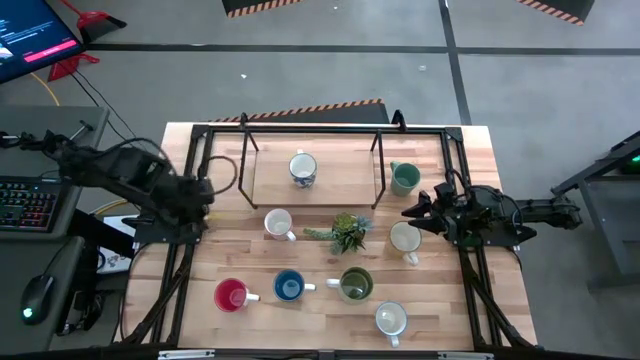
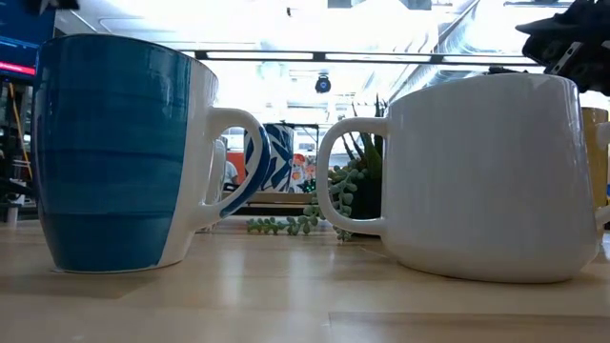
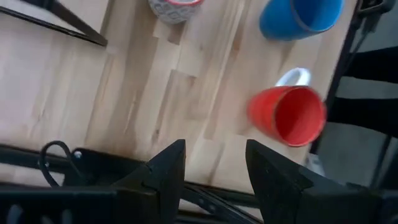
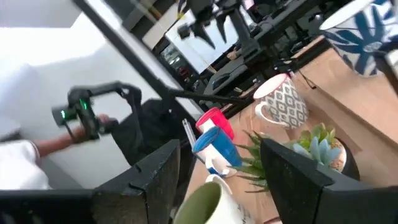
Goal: Place coffee mugs
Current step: Put the green mug on the shelf
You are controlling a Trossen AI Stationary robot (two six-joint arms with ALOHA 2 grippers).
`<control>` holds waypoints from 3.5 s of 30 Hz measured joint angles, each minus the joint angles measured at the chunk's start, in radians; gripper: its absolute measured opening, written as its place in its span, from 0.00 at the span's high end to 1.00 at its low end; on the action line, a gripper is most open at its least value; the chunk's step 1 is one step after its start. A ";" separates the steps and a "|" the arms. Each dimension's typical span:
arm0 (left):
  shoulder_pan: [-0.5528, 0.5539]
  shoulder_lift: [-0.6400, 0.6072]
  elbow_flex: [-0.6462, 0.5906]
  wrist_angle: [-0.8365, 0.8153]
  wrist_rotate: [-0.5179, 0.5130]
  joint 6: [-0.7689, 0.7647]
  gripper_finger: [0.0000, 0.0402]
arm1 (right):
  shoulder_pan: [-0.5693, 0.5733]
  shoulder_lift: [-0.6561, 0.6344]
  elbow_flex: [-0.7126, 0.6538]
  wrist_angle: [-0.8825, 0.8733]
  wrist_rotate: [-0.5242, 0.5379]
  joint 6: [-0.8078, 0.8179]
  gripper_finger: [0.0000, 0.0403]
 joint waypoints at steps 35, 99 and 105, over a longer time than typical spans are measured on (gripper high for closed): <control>-0.260 -0.536 -1.009 1.181 -0.150 0.019 0.61 | 0.000 0.373 0.709 -0.697 0.733 -0.011 0.48; -0.258 -0.537 -1.009 1.201 -0.249 -0.096 0.61 | -0.723 1.297 0.666 -0.771 0.229 -0.053 0.83; -0.258 -0.537 -1.008 1.201 -0.249 -0.096 0.61 | -0.738 1.269 0.683 -0.785 0.257 -0.092 0.98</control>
